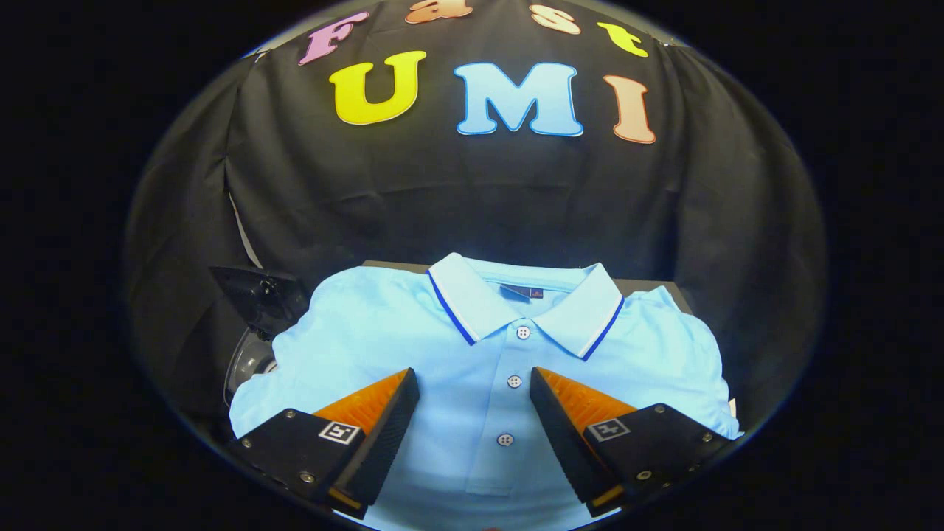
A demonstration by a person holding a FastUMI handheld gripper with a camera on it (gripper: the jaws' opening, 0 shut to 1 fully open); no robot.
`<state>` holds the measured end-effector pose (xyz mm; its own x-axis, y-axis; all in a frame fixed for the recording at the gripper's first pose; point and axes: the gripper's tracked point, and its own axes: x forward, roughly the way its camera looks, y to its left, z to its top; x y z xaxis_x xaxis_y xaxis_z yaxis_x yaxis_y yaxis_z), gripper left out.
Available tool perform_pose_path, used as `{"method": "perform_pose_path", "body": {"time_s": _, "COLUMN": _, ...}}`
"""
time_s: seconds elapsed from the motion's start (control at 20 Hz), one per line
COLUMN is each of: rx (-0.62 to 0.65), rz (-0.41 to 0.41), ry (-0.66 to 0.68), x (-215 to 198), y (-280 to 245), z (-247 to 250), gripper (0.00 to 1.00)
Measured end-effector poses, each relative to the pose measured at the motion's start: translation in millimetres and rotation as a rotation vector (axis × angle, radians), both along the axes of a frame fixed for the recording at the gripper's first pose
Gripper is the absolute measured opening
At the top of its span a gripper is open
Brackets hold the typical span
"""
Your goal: Put the clothes into the washing machine and then close the washing machine lid.
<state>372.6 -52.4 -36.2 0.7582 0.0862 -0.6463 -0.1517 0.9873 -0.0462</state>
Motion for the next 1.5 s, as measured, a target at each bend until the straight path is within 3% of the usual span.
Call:
{"method": "perform_pose_path", "body": {"time_s": 0.2, "rx": 0.006, "rz": 0.052, "ry": -0.008, "x": -1, "y": 6, "z": -2, "gripper": 0.87}}
{"method": "perform_pose_path", "body": {"time_s": 0.3, "rx": 0.016, "rz": 0.092, "ry": -0.002, "x": -1, "y": 10, "z": -3, "gripper": 0.69}}
{"method": "perform_pose_path", "body": {"time_s": 0.35, "rx": 0.023, "rz": 0.104, "ry": 0.005, "x": -2, "y": 11, "z": -3, "gripper": 0.54}}
{"method": "perform_pose_path", "body": {"time_s": 0.5, "rx": 0.062, "rz": 0.122, "ry": 0.023, "x": -3, "y": 14, "z": -3, "gripper": 0.32}}
{"method": "perform_pose_path", "body": {"time_s": 0.55, "rx": 0.081, "rz": 0.123, "ry": 0.019, "x": -4, "y": 14, "z": -1, "gripper": 0.20}}
{"method": "perform_pose_path", "body": {"time_s": 0.75, "rx": 0.137, "rz": 0.118, "ry": -0.023, "x": -3, "y": 14, "z": 1, "gripper": 0.02}}
{"method": "perform_pose_path", "body": {"time_s": 1.1, "rx": 0.165, "rz": 0.104, "ry": -0.167, "x": -6, "y": 21, "z": 34, "gripper": 0.00}}
{"method": "perform_pose_path", "body": {"time_s": 1.5, "rx": 0.134, "rz": 0.071, "ry": -0.321, "x": -43, "y": 48, "z": 75, "gripper": 0.00}}
